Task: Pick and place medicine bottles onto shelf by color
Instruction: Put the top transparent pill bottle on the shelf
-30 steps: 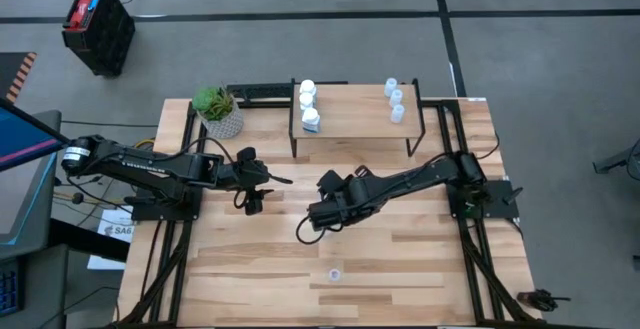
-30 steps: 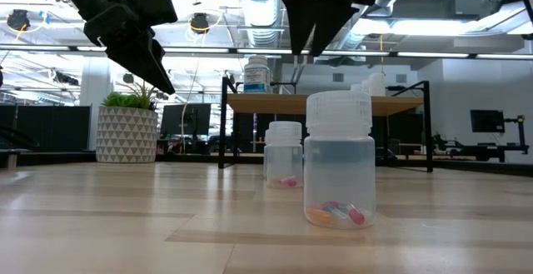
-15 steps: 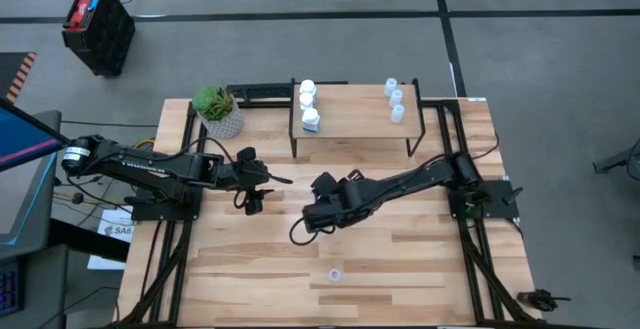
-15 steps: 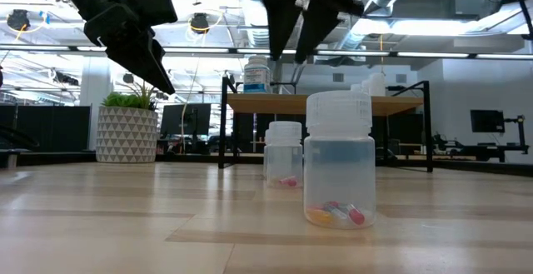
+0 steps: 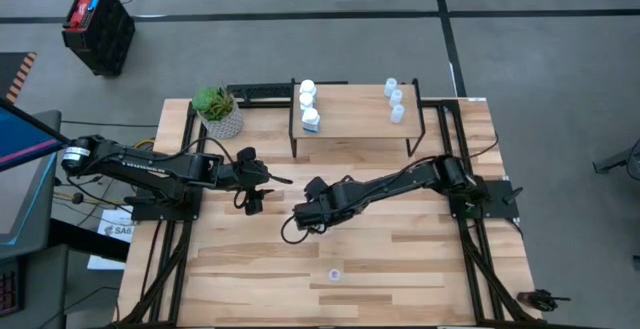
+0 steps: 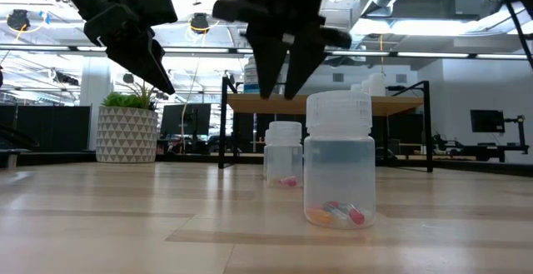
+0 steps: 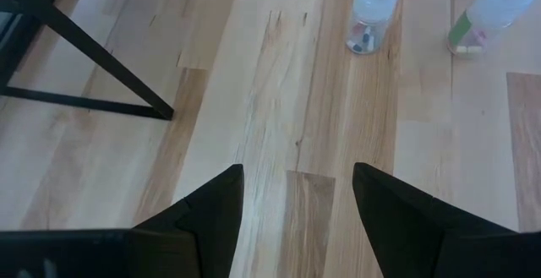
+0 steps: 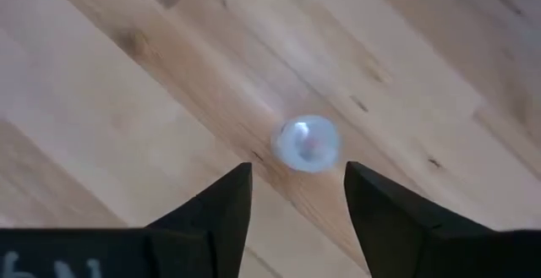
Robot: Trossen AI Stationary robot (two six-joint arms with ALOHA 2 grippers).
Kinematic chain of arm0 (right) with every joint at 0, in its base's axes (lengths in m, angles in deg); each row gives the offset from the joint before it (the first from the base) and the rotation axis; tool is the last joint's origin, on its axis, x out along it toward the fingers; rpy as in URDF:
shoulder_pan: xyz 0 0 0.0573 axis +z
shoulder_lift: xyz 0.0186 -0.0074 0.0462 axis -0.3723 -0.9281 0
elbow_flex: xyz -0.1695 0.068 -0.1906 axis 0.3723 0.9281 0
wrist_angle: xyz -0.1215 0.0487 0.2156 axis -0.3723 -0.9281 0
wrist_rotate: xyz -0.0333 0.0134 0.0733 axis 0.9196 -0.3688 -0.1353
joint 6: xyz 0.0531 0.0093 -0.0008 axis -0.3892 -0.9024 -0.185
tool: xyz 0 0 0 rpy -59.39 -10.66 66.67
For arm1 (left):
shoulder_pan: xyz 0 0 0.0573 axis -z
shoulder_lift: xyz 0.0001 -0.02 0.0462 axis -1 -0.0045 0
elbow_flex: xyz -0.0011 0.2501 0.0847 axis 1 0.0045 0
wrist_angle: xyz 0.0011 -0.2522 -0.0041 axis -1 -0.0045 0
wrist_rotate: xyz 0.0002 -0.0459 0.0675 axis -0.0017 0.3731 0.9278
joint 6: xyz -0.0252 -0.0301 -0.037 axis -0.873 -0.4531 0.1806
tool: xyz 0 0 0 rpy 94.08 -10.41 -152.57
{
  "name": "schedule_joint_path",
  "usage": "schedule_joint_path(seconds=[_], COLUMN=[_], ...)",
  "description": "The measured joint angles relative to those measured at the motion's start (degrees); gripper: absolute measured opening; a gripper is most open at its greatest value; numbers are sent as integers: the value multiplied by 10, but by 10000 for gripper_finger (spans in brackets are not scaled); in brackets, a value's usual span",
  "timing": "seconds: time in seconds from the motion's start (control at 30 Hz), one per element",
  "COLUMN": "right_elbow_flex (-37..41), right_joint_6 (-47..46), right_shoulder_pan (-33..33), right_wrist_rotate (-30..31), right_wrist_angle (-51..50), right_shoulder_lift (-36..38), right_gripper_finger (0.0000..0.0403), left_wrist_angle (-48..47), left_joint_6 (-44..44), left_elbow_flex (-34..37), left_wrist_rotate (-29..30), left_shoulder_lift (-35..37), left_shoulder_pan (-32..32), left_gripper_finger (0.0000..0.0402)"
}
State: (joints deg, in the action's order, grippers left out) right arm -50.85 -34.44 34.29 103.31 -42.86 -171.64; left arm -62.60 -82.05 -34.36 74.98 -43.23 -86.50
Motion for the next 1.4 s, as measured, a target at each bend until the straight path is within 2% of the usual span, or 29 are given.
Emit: schedule_joint_path(seconds=[0.4, 0.7, 1.4], right_elbow_flex=[1, 0, 1], right_joint_6=[8, 17, 37], right_shoulder_pan=[-36, -39, -51], right_wrist_rotate=[-36, -59, -68], right_wrist_angle=[5, 19, 31], right_shoulder_lift=[-32, -38, -43], right_gripper_finger=[203, 199, 198], left_wrist_angle=[-1, -1, -2], left_joint_6=[0, 0, -9], left_elbow_flex=[0, 0, 0], left_wrist_rotate=[0, 0, 0], left_shoulder_lift=[0, 0, 0], left_shoulder_pan=[0, 0, 0], left_gripper_finger=[210, 210, 210])
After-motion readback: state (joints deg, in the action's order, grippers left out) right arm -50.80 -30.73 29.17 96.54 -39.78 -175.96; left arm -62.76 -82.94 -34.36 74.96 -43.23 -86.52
